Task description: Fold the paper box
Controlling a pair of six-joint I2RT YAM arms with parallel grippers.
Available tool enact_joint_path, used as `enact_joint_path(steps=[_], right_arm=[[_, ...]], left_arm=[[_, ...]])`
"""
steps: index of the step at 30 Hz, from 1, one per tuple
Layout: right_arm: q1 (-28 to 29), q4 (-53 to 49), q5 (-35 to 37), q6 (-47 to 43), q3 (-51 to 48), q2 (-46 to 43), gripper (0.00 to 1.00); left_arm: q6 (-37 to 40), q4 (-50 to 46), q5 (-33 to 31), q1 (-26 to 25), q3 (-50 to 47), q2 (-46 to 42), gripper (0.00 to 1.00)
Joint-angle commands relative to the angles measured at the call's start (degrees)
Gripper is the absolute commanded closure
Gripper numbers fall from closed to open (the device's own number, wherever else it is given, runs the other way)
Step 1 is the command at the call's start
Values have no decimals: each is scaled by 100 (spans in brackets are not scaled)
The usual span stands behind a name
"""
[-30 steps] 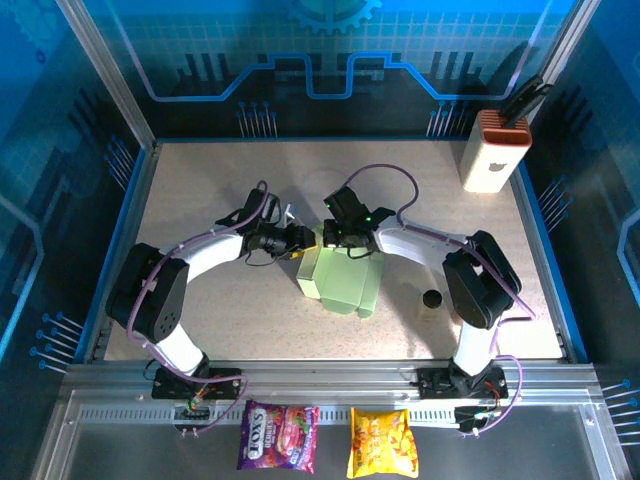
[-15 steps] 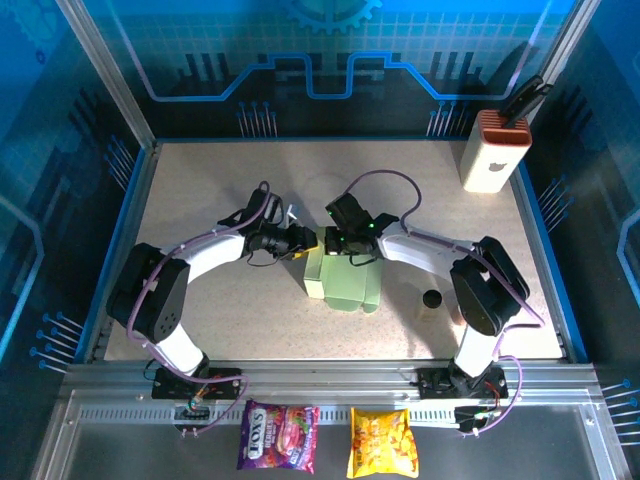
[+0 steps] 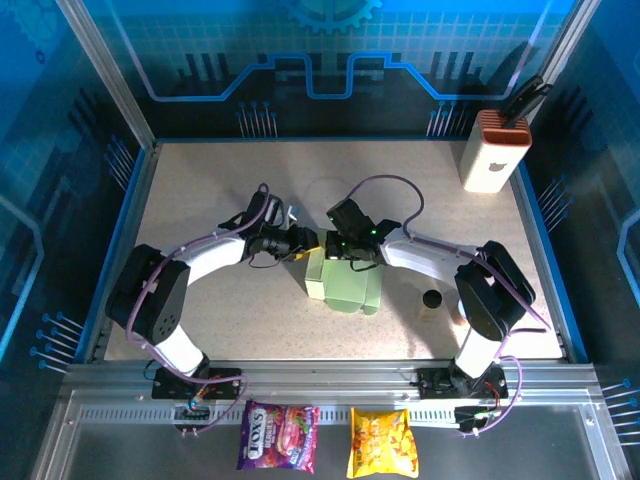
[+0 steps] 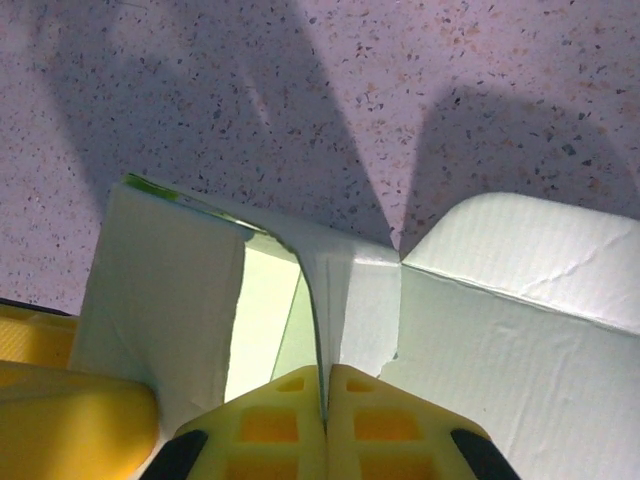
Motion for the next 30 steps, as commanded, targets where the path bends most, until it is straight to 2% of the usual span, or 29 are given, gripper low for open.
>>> enact_joint_path(steps=[1, 9, 16, 22, 30], right_arm=[[174, 2, 1, -9, -158, 22, 95], [201, -16, 225, -178, -256, 157, 95], [206, 3, 194, -204, -214, 170, 95], [224, 19, 139, -214, -199, 166, 95], [227, 36, 41, -312, -143, 45, 92]], left_arm=[[-160, -58, -320, -31, -189, -191, 62], [67, -416, -732, 21, 48, -564, 56], [310, -631, -696, 39, 537, -178, 52], [366, -618, -493, 40, 903, 288, 54], [524, -775, -567, 40, 1078, 624, 60]])
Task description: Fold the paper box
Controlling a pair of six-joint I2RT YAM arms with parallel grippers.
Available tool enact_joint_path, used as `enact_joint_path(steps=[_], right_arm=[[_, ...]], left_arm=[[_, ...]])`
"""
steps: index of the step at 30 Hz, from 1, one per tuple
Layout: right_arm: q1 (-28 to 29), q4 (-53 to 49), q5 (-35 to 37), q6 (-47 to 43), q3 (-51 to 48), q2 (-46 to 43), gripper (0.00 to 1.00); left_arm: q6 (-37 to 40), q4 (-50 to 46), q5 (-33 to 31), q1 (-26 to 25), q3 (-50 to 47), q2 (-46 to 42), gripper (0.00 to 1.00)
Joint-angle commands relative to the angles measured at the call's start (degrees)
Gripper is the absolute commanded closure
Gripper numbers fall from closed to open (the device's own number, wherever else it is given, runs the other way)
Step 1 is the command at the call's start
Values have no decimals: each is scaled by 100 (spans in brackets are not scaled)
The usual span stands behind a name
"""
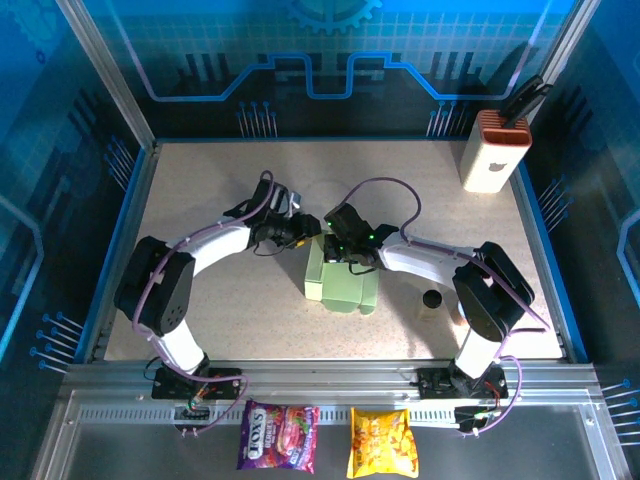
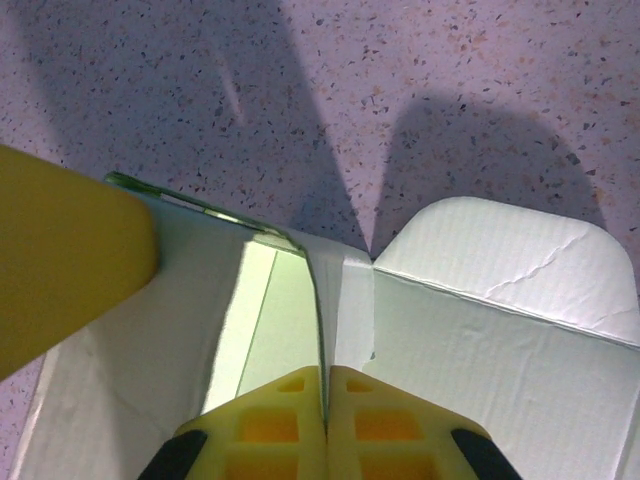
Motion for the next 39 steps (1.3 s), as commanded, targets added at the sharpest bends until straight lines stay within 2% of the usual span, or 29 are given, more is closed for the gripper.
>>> enact_joint_path(steps=[1, 7, 10, 14, 20, 25, 30, 32, 39], right_arm=[[118, -82, -233, -166, -27, 29, 91], [85, 26, -512, -446, 30, -199, 80], [11, 293, -862, -804, -94, -450, 70], [-190, 595, -1504, -1428, -408, -888, 59], [-743, 800, -2478, -2265, -798, -1504, 48], [-1485, 1158, -3252, -2822, -1183, -1622, 47], [-2099, 1514, -4140, -3361, -1234, -988, 47], [-2184, 1495, -4633, -3755, -1094, -645, 46], [-2290, 1745, -5375, -4346, -805, 204, 46]], left_arm=[[179, -258, 19, 29, 151, 188, 61], [195, -226, 7, 33, 26, 194, 62], [237, -248, -13, 31, -21, 194, 62], [259, -249, -20, 33, -53, 192, 62], [264, -262, -13, 33, -58, 220, 62], [259, -262, -6, 31, -103, 189, 62], [274, -266, 0, 33, -114, 155, 61], [296, -276, 28, 34, -100, 156, 61], [344, -328, 98, 33, -33, 200, 61]])
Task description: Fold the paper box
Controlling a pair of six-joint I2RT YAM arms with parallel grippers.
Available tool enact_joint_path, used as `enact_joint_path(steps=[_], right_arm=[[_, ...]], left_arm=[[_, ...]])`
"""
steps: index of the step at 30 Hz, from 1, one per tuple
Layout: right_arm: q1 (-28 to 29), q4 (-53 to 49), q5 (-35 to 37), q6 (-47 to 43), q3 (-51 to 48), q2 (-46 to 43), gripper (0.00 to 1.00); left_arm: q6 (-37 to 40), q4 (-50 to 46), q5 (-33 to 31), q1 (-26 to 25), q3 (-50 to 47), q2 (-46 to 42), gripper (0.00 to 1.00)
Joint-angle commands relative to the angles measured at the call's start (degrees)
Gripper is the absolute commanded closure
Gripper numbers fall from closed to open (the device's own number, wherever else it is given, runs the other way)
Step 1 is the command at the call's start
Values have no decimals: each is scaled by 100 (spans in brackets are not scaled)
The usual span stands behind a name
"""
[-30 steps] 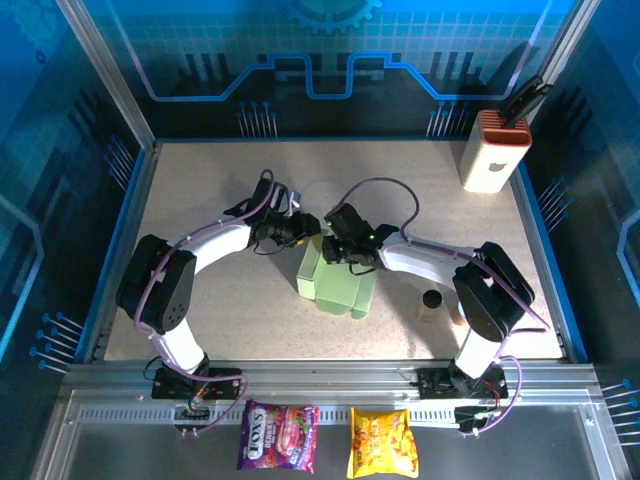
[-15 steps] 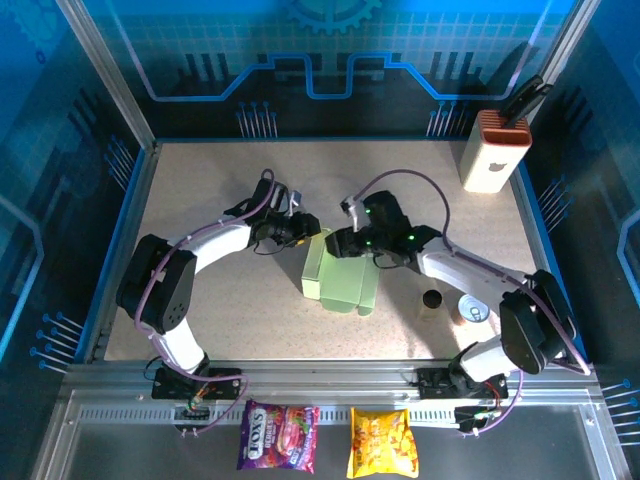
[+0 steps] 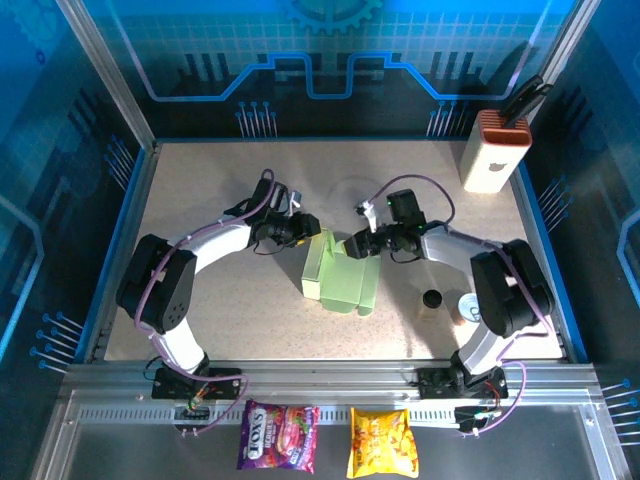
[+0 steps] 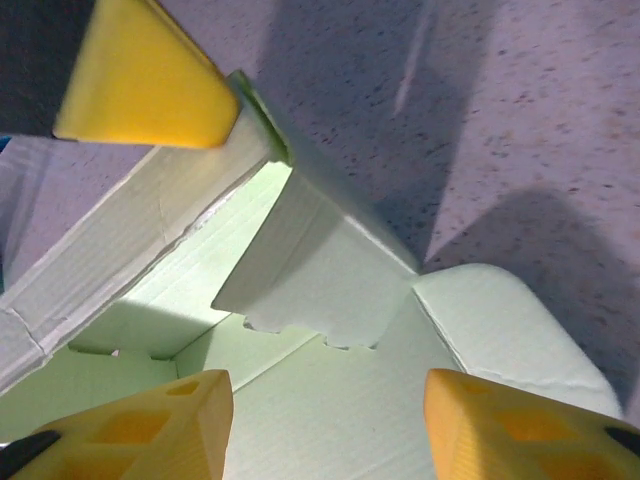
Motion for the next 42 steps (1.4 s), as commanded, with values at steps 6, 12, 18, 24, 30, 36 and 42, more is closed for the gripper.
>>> enact_joint_path(steps=[6, 12, 18, 24, 30, 36, 42], right_arm=[[-188, 693, -867, -397, 347, 754, 48], [-183, 932, -1037, -544, 414, 989, 49], [-68, 1183, -979, -685, 435, 1133, 49], [65, 2323, -1019, -729, 283, 1252, 49], [129, 1757, -1045, -1045, 251, 1230, 50], [177, 1884, -1127, -1105, 214, 1258, 52], [274, 1865, -1163, -1285, 166, 1222, 58]], left_arm=[[174, -379, 57, -4, -84, 128, 61], [213, -458, 82, -4, -53, 137, 61], [219, -413, 178, -4, -68, 154, 61], [268, -371, 401, -4, -35, 168, 61], [330, -345, 579, -4, -51, 121, 61], [298, -178, 873, 0, -112, 122, 61], [262, -71, 1051, 13, -140, 133, 62]])
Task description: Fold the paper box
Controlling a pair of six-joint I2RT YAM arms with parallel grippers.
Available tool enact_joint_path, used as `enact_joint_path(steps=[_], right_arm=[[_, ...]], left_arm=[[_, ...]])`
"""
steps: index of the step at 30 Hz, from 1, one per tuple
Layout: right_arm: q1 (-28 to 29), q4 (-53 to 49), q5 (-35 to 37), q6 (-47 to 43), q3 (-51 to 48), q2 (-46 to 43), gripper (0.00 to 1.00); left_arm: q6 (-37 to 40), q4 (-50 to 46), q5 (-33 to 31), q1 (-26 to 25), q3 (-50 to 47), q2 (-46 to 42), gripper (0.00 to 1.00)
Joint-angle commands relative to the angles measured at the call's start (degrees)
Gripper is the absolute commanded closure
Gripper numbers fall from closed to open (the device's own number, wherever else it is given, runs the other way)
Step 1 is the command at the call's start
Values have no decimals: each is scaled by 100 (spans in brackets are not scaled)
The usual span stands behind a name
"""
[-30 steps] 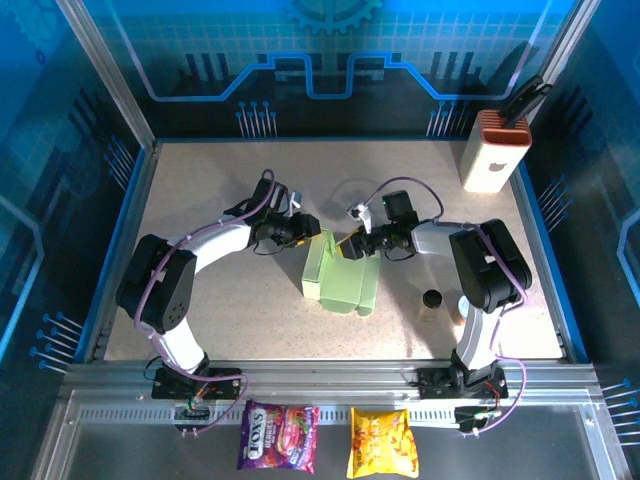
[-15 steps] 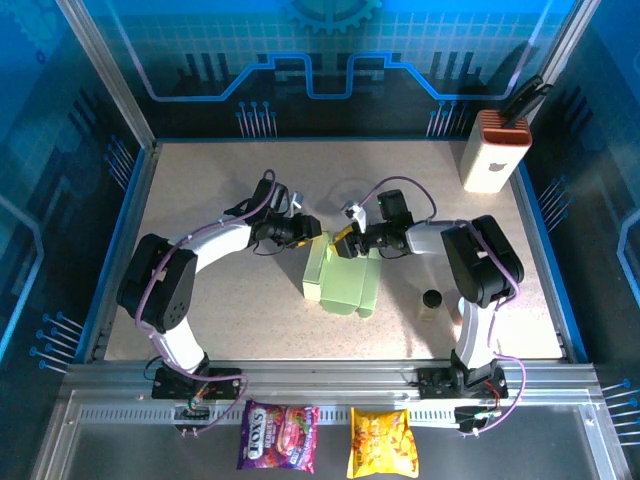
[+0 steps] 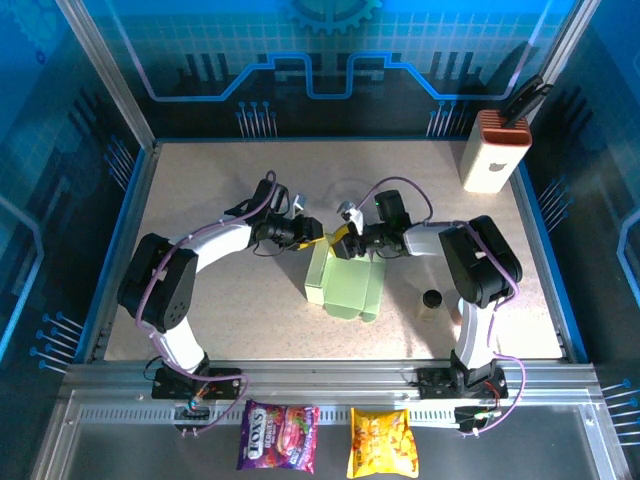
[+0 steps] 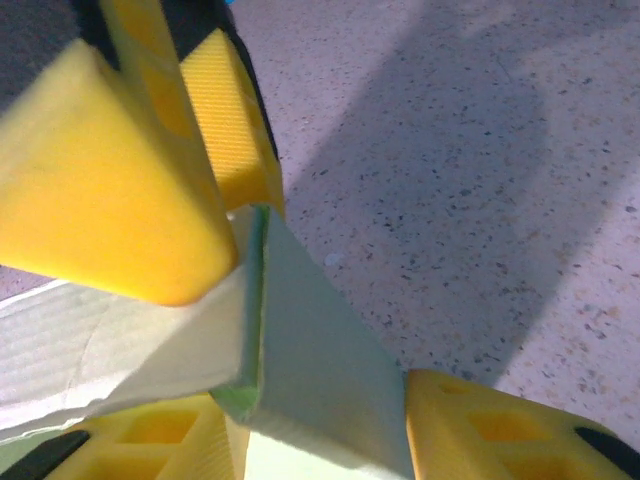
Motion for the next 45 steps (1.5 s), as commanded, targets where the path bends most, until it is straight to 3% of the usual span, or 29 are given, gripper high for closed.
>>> enact_joint_path(steps=[1, 6, 16, 27, 41, 45], right_arm=[[142, 69, -129, -277, -69, 49, 59], [307, 80, 258, -278, -194, -28, 65], [589, 1401, 1225, 394, -998, -170, 82], [1108, 1474, 3298, 683, -1095, -338, 99], [1799, 979, 5455, 1885, -876, -86, 100], [1960, 904, 5843, 1996, -870, -56, 100]], left_arm=[[90, 0, 349, 11, -128, 76, 62], [54, 65, 427, 29, -137, 81, 63], [145, -43, 376, 44, -179, -14, 63], [85, -52, 309, 41, -393, -353, 56], [137, -465, -29, 46, -513, -995, 48], [135, -494, -18, 38, -569, -1043, 54]])
